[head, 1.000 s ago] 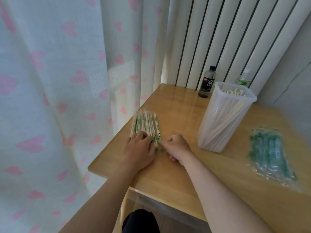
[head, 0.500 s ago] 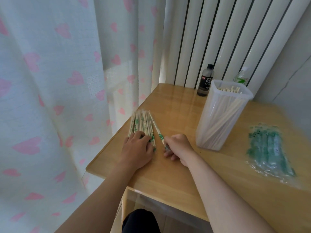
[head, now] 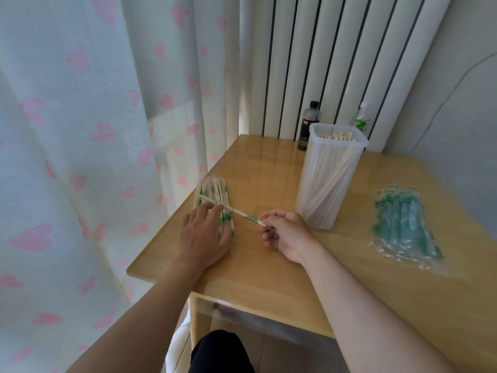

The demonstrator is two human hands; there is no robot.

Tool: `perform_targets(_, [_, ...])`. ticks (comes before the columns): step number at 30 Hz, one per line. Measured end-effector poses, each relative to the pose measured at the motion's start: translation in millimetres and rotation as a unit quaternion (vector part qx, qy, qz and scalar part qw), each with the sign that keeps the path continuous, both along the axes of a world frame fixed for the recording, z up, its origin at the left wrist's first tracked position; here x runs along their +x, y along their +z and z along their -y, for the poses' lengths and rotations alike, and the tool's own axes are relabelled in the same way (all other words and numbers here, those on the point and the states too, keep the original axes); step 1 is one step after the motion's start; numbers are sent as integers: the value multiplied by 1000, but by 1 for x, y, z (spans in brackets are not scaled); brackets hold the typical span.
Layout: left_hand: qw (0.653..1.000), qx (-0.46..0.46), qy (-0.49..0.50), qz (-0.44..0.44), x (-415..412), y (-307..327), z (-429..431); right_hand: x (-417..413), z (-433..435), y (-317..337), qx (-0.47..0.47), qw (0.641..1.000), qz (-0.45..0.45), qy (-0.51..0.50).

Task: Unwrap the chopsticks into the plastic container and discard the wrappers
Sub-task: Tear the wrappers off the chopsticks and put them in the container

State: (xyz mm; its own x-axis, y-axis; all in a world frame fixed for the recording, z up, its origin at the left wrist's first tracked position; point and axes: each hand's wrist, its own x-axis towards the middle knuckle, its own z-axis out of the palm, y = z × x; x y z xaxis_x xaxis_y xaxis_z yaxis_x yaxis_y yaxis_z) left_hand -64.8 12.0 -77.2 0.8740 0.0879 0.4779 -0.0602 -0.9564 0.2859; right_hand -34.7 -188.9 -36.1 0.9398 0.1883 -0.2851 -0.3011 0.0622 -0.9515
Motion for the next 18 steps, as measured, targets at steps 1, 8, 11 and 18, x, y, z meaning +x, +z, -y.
perform_targets(1, [999,27,-3,18,-2,-1,1,-3,5,1,11,1000,-4,0])
perform_targets(8, [967,156,-141,147,13,26,38,-17,60,33,110,994,11,3])
perform_targets(11, [971,116,-176,113,17,44,58,-21,83,49,183,982,18,-33])
perform_targets(18, [955,-11,-285,85,21,61,113,-27,111,63,225,966,90,-92])
